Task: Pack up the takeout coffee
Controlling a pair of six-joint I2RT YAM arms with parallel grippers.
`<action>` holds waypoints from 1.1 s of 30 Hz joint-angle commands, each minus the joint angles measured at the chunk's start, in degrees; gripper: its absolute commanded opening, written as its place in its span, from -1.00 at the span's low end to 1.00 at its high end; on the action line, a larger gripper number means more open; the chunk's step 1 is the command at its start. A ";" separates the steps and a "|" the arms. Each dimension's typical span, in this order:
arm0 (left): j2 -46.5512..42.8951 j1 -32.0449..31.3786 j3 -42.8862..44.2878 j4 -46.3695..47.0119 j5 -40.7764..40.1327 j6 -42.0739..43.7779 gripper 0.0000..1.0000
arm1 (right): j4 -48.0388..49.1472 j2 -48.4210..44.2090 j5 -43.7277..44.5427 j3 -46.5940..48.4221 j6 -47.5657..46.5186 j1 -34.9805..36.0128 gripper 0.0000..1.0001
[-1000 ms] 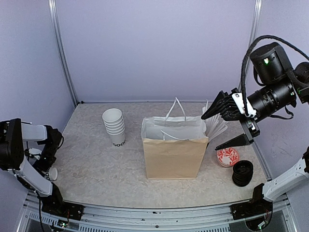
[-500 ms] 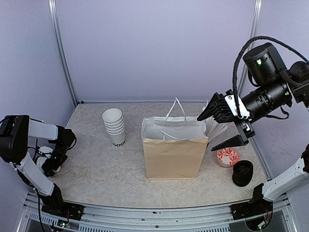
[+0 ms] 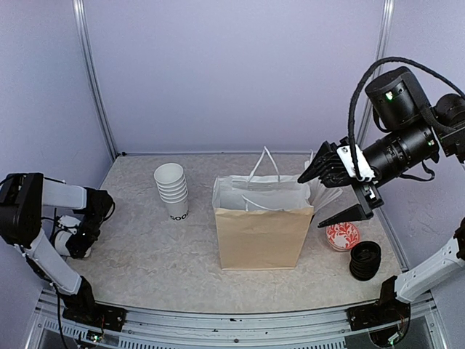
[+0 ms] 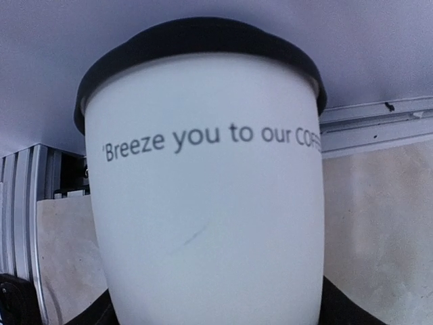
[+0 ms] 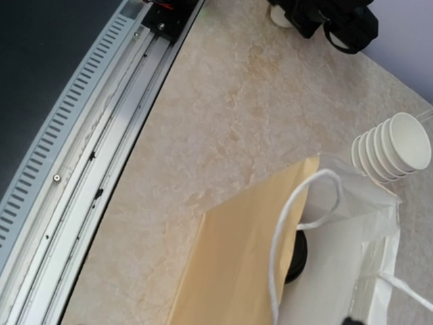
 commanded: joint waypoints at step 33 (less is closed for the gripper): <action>-26.15 -55.81 19.68 27.18 -36.71 58.15 0.38 | 10.73 11.40 9.83 15.59 6.47 -4.62 0.60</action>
